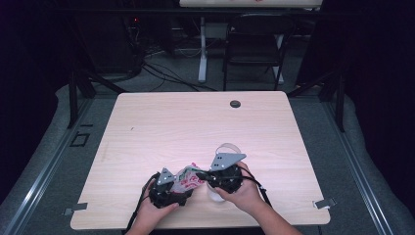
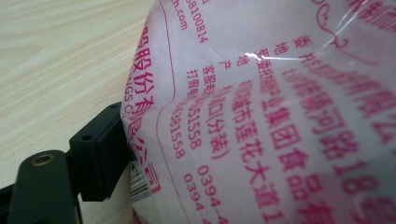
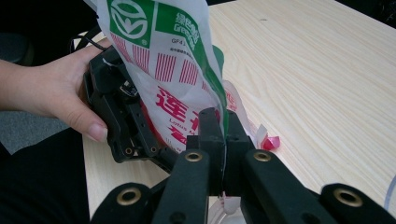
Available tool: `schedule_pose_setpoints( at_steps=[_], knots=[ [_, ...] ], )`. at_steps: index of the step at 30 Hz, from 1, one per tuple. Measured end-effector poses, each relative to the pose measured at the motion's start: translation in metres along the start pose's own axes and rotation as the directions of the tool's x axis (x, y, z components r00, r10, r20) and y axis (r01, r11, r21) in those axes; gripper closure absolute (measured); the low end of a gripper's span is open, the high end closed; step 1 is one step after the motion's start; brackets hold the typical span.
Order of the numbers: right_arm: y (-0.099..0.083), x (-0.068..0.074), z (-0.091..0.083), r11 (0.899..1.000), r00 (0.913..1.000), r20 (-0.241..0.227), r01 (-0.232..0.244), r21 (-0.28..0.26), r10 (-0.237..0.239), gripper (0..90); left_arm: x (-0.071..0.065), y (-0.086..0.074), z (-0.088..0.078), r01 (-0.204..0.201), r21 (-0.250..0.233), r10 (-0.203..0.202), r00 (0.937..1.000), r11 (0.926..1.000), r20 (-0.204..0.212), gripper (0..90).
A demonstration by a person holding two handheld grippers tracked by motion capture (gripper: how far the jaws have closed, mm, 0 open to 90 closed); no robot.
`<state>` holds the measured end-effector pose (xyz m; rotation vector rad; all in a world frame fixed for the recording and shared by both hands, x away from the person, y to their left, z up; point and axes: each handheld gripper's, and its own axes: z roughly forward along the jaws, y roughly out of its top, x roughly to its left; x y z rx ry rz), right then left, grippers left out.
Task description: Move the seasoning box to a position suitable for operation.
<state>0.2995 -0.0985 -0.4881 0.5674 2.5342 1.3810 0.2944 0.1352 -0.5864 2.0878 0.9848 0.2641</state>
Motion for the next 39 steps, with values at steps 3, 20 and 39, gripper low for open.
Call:
schedule_pose_setpoints(
  at_steps=[3, 20, 39],
  knots=[
    [-0.0006, -0.0003, -0.0001, 1.000, 1.0000, 0.001, -0.001, 0.002, 0.001, 90.0, 0.0000, -0.0003, 0.0014, -0.002, 0.000, 0.002, 1.0000, 1.0000, -0.003, 18.2],
    [-0.0008, -0.0005, -0.0010, 1.000, 1.0000, 0.001, -0.003, 0.006, 0.003, 89.7, -0.0047, -0.0008, 0.0024, -0.066, 0.035, 0.068, 0.9957, 0.9972, -0.063, 26.7],
    [-0.0001, 0.0001, -0.0006, 1.000, 1.0000, -0.002, -0.007, -0.010, 0.007, 89.5, -0.0038, -0.0021, 0.0002, -0.070, 0.020, 0.072, 0.9923, 0.9973, -0.101, 41.3]
  ],
)
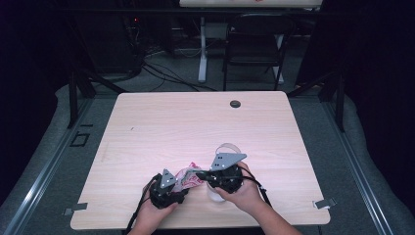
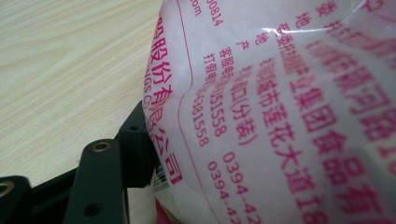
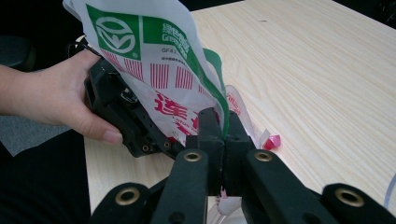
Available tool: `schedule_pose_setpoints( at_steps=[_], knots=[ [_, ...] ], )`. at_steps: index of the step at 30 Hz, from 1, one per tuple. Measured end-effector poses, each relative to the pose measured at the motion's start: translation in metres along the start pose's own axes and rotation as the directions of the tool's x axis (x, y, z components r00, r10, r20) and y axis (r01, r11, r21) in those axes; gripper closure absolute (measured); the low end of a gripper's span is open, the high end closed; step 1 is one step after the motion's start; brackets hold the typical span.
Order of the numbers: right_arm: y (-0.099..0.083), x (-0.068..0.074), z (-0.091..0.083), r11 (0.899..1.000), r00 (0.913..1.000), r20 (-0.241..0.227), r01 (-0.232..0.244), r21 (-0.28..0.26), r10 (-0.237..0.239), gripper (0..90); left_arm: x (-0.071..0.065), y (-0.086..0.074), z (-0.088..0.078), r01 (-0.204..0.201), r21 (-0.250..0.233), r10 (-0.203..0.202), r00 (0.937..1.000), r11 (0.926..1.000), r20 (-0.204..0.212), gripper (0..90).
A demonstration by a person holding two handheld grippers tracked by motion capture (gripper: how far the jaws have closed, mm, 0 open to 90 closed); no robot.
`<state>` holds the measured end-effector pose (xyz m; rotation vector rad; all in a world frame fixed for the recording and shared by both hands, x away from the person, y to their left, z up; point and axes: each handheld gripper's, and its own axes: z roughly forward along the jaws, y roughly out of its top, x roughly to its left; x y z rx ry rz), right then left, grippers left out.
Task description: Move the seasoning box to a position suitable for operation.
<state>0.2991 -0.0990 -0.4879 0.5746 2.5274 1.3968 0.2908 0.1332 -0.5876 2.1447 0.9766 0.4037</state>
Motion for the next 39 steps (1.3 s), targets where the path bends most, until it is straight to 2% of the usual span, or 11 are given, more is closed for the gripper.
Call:
schedule_pose_setpoints(
  at_steps=[11, 18, 26, 30, 32, 35, 39],
  knots=[
    [0.0002, 0.0001, -0.0002, 1.000, 1.0000, -0.004, 0.002, 0.001, -0.002, 89.3, -0.0009, -0.0009, -0.0008, -0.002, -0.016, 0.002, 0.9999, 0.9999, -0.012, 47.9],
    [-0.0001, -0.0004, -0.0003, 1.000, 1.0000, -0.002, -0.001, -0.001, 0.001, 89.2, -0.0024, -0.0012, -0.0026, -0.022, -0.019, 0.022, 0.9995, 0.9996, -0.024, 51.6],
    [0.0002, -0.0005, -0.0010, 1.000, 1.0000, -0.005, -0.004, -0.006, 0.004, 89.1, -0.0027, -0.0002, -0.0035, -0.027, -0.031, 0.026, 0.9993, 0.9992, -0.027, 55.3],
    [0.0005, -0.0004, -0.0013, 1.000, 0.9999, -0.009, -0.009, -0.010, 0.009, 89.1, -0.0037, 0.0003, -0.0044, -0.045, -0.028, 0.044, 0.9982, 0.9986, -0.040, 56.7],
    [0.0005, -0.0006, -0.0018, 1.000, 0.9999, -0.008, -0.011, -0.011, 0.011, 89.1, -0.0046, 0.0005, -0.0041, -0.036, -0.035, 0.034, 0.9986, 0.9988, -0.041, 57.2],
    [0.0005, -0.0010, -0.0026, 1.000, 0.9999, -0.008, -0.008, -0.009, 0.008, 89.1, -0.0044, 0.0015, -0.0051, -0.051, -0.019, 0.050, 0.9979, 0.9985, -0.041, 57.6],
    [0.0005, -0.0011, -0.0029, 1.000, 1.0000, -0.004, -0.007, -0.008, 0.007, 89.0, -0.0047, 0.0022, -0.0051, -0.048, -0.021, 0.047, 0.9978, 0.9986, -0.046, 57.9]
  ],
)
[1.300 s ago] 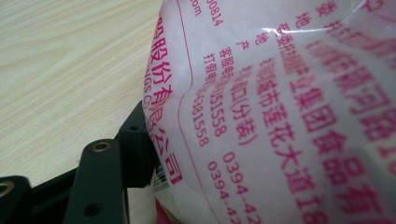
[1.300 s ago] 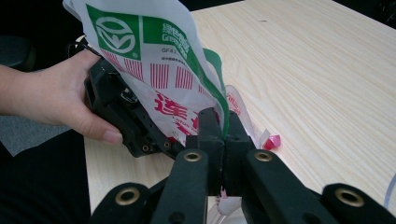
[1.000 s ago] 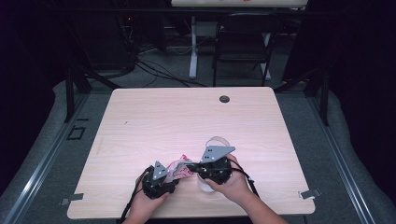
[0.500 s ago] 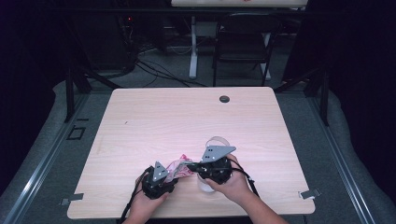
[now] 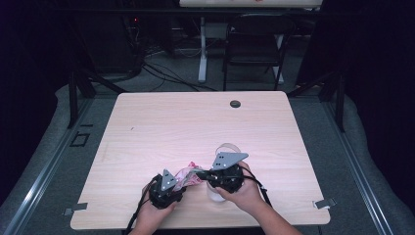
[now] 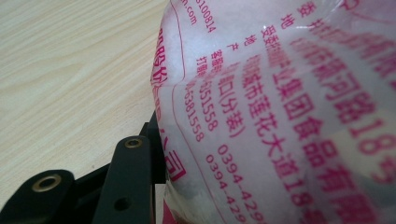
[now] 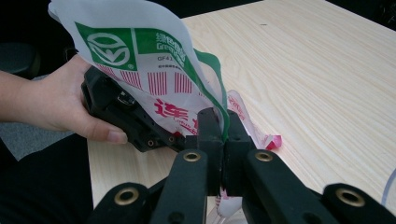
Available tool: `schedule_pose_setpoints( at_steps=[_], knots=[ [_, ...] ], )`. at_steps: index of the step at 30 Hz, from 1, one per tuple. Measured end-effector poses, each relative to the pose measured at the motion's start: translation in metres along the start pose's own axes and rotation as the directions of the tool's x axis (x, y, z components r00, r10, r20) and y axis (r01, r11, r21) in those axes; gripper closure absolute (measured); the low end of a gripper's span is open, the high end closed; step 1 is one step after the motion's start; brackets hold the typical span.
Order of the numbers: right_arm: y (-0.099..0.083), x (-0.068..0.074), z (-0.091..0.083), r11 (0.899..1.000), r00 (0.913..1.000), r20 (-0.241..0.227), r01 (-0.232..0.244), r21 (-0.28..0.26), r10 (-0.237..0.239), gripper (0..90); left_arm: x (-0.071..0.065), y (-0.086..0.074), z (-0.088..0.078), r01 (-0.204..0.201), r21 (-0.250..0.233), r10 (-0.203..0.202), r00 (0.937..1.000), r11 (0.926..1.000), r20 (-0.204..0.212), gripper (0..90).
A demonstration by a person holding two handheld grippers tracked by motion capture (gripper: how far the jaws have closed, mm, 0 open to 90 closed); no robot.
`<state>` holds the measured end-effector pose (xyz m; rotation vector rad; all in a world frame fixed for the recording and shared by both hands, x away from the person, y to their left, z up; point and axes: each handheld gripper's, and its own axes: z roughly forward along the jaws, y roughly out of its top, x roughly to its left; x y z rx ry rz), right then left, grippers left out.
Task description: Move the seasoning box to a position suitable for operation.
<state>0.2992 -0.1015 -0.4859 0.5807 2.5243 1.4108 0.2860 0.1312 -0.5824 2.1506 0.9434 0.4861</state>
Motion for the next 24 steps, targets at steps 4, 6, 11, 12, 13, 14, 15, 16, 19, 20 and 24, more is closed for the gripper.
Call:
schedule_pose_setpoints(
  at_steps=[4, 6, 11, 12, 13, 14, 15, 16, 19, 20, 24],
  knots=[
    [0.000, 0.001, 0.000, 1.000, 1.0000, -0.001, -0.003, -0.004, 0.003, 88.5, 0.001, 0.001, -0.001, -0.015, 0.009, 0.015, 0.9997, 0.9998, -0.018, 58.1],
    [0.000, 0.000, 0.000, 1.000, 1.0000, 0.002, -0.004, -0.006, 0.004, 87.8, 0.001, 0.001, -0.001, -0.018, 0.012, 0.019, 0.9996, 0.9998, -0.023, 58.2],
    [0.000, 0.000, -0.001, 1.000, 1.0000, 0.004, -0.005, -0.015, 0.005, 87.0, 0.002, 0.003, -0.003, -0.031, 0.014, 0.031, 0.9990, 0.9994, -0.032, 58.4],
    [0.000, 0.000, -0.001, 1.000, 1.0000, 0.003, -0.005, -0.016, 0.005, 86.7, 0.002, 0.003, -0.004, -0.033, 0.015, 0.034, 0.9987, 0.9993, -0.037, 58.4],
    [0.000, 0.001, -0.001, 1.000, 1.0000, 0.005, -0.006, -0.018, 0.006, 86.5, 0.002, 0.003, -0.004, -0.034, 0.009, 0.034, 0.9983, 0.9994, -0.046, 58.5],
    [0.000, 0.000, -0.001, 1.000, 1.0000, 0.003, -0.005, -0.018, 0.005, 86.1, 0.002, 0.004, -0.005, -0.038, 0.014, 0.039, 0.9980, 0.9992, -0.049, 58.5],
    [0.000, 0.001, -0.002, 1.000, 1.0000, 0.002, -0.005, -0.020, 0.005, 85.4, 0.002, 0.004, -0.006, -0.038, 0.013, 0.039, 0.9979, 0.9992, -0.051, 58.6],
    [0.000, 0.001, -0.002, 1.000, 1.0000, 0.001, -0.004, -0.022, 0.004, 84.8, 0.002, 0.004, -0.006, -0.038, 0.011, 0.039, 0.9977, 0.9992, -0.056, 58.6],
    [0.000, 0.000, -0.003, 1.000, 1.0000, 0.000, -0.002, -0.022, 0.002, 83.4, 0.003, 0.006, -0.008, -0.052, 0.015, 0.052, 0.9965, 0.9986, -0.065, 58.7],
    [0.000, 0.000, -0.003, 1.000, 1.0000, 0.001, -0.002, -0.023, 0.002, 82.9, 0.003, 0.006, -0.008, -0.051, 0.009, 0.051, 0.9962, 0.9987, -0.071, 58.8],
    [0.000, 0.000, -0.004, 1.000, 1.0000, 0.006, 0.000, -0.029, 0.000, 79.8, 0.003, 0.008, -0.011, -0.066, 0.010, 0.067, 0.9934, 0.9977, -0.093, 58.9]
  ],
)
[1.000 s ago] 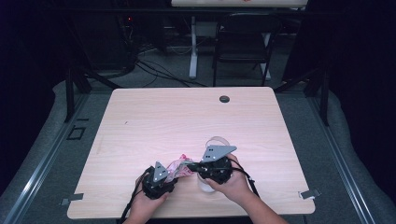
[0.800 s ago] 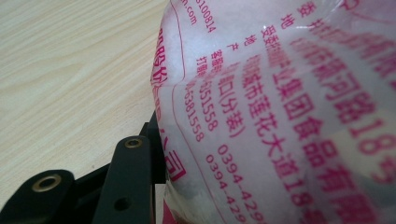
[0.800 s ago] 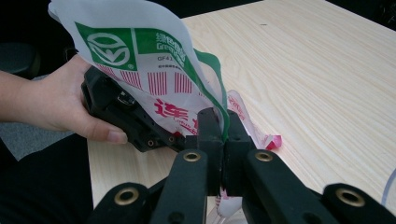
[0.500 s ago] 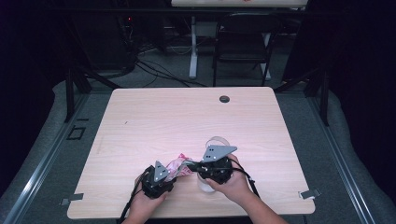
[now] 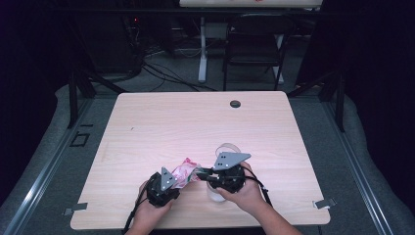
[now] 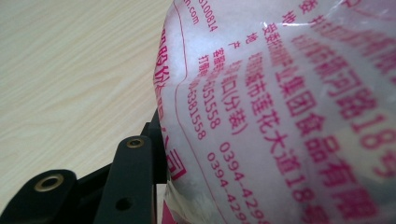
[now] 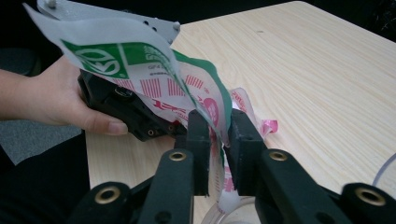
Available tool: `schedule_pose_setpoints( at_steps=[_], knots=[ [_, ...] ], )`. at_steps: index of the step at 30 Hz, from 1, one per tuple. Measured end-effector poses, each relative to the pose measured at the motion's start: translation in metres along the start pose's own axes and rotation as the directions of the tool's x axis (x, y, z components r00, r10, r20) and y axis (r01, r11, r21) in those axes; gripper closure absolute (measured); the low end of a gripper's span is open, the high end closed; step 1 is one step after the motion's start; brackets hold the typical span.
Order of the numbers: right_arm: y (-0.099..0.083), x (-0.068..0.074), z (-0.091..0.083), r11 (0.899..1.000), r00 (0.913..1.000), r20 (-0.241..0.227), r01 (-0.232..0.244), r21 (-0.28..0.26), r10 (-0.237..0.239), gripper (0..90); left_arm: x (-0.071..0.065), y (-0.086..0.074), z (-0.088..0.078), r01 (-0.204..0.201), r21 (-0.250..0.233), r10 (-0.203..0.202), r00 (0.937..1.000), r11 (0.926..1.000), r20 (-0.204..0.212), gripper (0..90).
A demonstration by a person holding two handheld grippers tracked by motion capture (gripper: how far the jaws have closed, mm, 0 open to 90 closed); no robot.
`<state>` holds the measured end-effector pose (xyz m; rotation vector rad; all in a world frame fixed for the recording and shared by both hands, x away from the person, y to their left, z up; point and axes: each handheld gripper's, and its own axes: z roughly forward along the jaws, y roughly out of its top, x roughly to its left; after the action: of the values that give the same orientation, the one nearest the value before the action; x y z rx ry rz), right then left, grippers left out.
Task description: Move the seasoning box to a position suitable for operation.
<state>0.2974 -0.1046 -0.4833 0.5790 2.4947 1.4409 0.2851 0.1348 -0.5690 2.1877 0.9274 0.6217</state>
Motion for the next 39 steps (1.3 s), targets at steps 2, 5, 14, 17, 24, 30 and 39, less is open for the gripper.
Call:
schedule_pose_setpoints(
  at_steps=[2, 5, 14, 17, 24, 30, 39],
  knots=[
    [0.000, 0.000, -0.001, 1.000, 1.0000, 0.006, 0.005, 0.000, -0.005, 77.6, 0.001, 0.001, -0.002, -0.005, -0.007, 0.005, 0.9999, 1.0000, -0.013, 58.9],
    [0.000, -0.001, -0.003, 1.000, 0.9999, 0.009, 0.007, 0.000, -0.007, 74.7, 0.003, 0.002, -0.005, -0.013, -0.013, 0.013, 0.9991, 0.9998, -0.041, 59.0],
    [0.004, -0.002, -0.009, 0.999, 0.9985, 0.031, 0.046, -0.020, -0.045, 66.5, 0.008, 0.005, -0.011, -0.033, -0.015, 0.032, 0.9956, 0.9993, -0.088, 59.1],
    [0.004, -0.002, -0.009, 0.997, 0.9969, 0.041, 0.069, -0.024, -0.068, 63.8, 0.010, 0.005, -0.012, -0.037, -0.008, 0.036, 0.9950, 0.9993, -0.094, 59.1],
    [0.006, 0.000, -0.010, 0.992, 0.9912, 0.057, 0.121, -0.027, -0.119, 57.2, 0.008, 0.006, -0.012, -0.042, -0.008, 0.041, 0.9931, 0.9991, -0.110, 59.1],
    [0.009, 0.004, -0.012, 0.986, 0.9847, 0.064, 0.164, -0.032, -0.162, 55.3, 0.007, 0.006, -0.011, -0.051, 0.002, 0.051, 0.9922, 0.9987, -0.114, 59.1],
    [0.012, 0.008, -0.014, 0.981, 0.9803, 0.063, 0.190, -0.036, -0.187, 53.3, 0.006, 0.007, -0.010, -0.072, 0.007, 0.072, 0.9908, 0.9974, -0.115, 59.2]
  ],
)
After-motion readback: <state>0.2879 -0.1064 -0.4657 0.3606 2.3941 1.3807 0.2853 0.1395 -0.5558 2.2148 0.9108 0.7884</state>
